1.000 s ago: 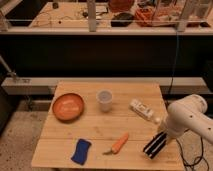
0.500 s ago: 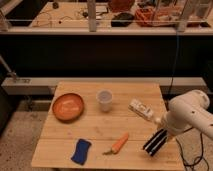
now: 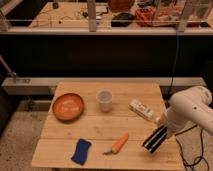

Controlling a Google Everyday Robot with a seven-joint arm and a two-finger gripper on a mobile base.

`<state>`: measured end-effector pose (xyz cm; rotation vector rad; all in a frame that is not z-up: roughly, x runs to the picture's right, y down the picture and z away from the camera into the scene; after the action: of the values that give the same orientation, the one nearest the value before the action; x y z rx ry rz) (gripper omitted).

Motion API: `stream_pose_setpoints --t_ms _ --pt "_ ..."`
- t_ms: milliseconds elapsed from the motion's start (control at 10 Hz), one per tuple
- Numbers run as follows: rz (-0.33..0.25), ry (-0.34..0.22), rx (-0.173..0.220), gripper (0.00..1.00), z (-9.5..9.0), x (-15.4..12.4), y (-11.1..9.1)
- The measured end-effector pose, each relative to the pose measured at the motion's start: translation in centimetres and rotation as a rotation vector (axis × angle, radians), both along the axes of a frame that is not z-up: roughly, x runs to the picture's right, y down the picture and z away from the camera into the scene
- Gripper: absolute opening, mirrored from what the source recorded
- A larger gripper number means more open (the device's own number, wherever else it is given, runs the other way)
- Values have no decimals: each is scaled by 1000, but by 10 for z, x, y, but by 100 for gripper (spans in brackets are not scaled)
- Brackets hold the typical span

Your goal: Place the eraser in the ceramic cup

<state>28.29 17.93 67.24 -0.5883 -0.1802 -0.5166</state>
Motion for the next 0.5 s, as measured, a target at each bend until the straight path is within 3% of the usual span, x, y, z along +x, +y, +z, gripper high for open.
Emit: stream_pose_setpoints --t_ms 300,500 --pt "-4 -4 8 7 -4 -2 -11" --pt "-8 -7 24 3 -8 -7 -27"
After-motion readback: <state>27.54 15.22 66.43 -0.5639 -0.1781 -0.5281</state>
